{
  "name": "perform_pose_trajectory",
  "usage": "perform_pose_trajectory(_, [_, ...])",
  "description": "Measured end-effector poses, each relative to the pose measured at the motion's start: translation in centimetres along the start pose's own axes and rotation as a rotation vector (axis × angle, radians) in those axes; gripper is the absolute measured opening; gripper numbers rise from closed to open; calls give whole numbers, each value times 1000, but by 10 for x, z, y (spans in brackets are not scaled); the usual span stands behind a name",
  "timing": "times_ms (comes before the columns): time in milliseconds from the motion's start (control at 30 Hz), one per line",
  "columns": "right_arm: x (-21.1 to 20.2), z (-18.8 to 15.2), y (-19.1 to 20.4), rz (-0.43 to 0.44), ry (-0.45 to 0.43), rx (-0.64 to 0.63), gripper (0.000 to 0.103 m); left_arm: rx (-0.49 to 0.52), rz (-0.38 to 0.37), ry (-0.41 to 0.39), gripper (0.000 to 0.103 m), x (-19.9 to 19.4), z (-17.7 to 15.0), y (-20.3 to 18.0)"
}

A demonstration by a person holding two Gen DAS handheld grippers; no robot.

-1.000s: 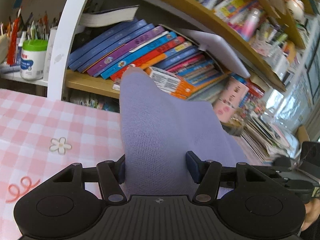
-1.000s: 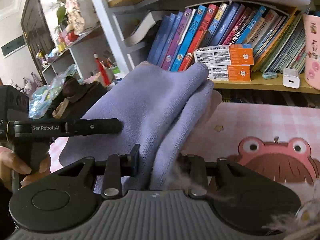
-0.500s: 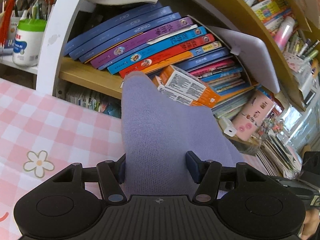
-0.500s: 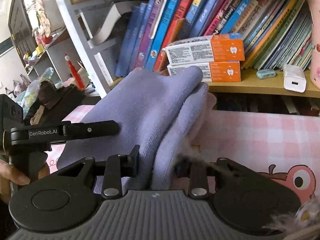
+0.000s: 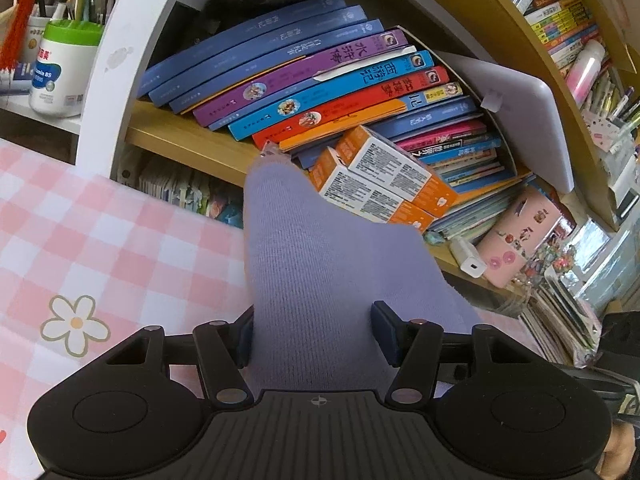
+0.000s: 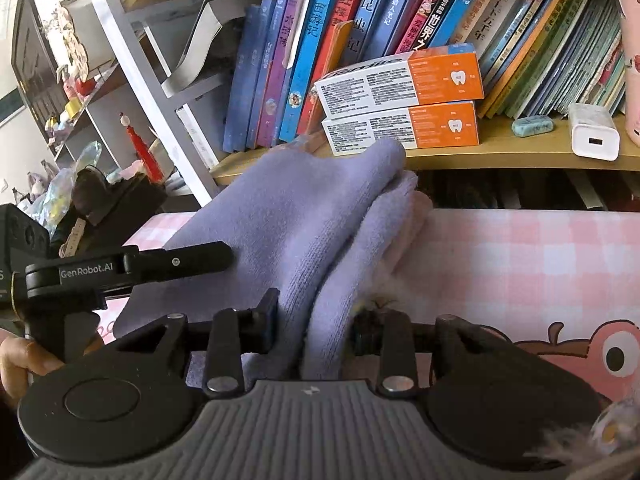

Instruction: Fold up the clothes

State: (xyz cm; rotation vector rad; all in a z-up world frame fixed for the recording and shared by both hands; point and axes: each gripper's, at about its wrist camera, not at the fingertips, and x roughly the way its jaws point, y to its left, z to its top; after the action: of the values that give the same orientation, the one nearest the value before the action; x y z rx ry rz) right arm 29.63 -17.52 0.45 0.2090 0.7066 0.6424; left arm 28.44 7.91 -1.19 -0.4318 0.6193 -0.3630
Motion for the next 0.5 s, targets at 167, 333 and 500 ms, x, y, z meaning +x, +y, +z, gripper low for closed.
perform_pose_trajectory(167, [-8,-7,6,-105,-65,-55,62,16,74,-67,77,-15,-2,-2])
perform_pose_trajectory(333, [-39,-20,30,-233,-143,-154,70,106,111,-207,86,-62,-6,-18])
perform_pose_trajectory(500, [-71,-48,57,-328,-213,-156,75,184,191,-251,96,-100,-32,-42])
